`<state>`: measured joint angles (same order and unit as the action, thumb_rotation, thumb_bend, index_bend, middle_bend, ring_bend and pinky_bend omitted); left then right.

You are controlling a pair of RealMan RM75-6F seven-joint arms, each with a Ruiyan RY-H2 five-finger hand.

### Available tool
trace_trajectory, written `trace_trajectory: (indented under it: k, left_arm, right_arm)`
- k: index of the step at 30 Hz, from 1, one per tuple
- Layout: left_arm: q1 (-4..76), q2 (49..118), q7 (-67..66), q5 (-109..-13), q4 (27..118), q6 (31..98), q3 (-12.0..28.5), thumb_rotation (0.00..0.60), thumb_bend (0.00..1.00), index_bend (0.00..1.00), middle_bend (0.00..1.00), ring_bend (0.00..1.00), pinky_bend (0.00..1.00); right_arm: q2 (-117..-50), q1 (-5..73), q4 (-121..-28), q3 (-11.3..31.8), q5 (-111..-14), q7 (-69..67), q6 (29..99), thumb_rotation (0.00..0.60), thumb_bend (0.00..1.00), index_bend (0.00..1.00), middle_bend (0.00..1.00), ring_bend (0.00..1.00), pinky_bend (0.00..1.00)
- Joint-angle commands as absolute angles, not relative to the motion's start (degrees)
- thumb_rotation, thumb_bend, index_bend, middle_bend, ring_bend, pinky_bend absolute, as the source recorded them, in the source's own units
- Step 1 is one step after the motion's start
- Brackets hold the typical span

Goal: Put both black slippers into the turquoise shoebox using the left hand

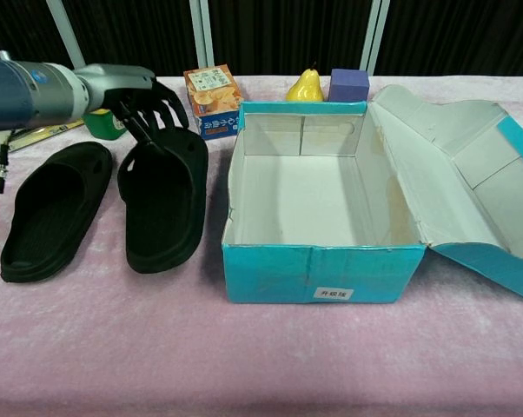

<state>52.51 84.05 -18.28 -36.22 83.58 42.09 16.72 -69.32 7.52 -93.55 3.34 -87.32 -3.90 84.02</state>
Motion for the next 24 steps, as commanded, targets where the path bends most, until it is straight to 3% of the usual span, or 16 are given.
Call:
trace_trajectory:
  k: [1,9,15,24]
  left_arm:
    - [47.27,78.38,-10.14,-44.43,89.00,44.11,19.11,0.600,0.05,0.33,0.43,0.37,0.45]
    - [41.93,75.57,7.40,-56.98,92.80,46.72,23.64,0.600,0.05,0.34,0.42,0.37,0.45]
    - [43.52,81.43,20.43,-65.62,90.12,47.10,25.79,0.600,0.05,0.33,0.41,0.37,0.46]
    - [51.95,95.09,17.79,-74.73,77.40,54.87,26.17,0.600,0.05,0.32,0.40,0.34,0.42]
  right_arm:
    - [-69.30,7.66,-93.65,3.41,-87.56,-3.78,83.97,0.600,0.10,0.01,0.03,0.00,0.07]
    - [-69.13,7.70,-93.95,3.39,-87.92,-3.59,83.97,0.600,0.10,0.01,0.03,0.00,0.07]
    - [-69.03,7.57,-93.89,3.30,-88.28,-3.95,84.24,0.600,0.10,0.01,0.03,0.00,0.07]
    - [-68.36,7.21,-93.96,3.31,-88.54,-4.88,84.81,0.600,0.10,0.01,0.03,0.00,0.07]
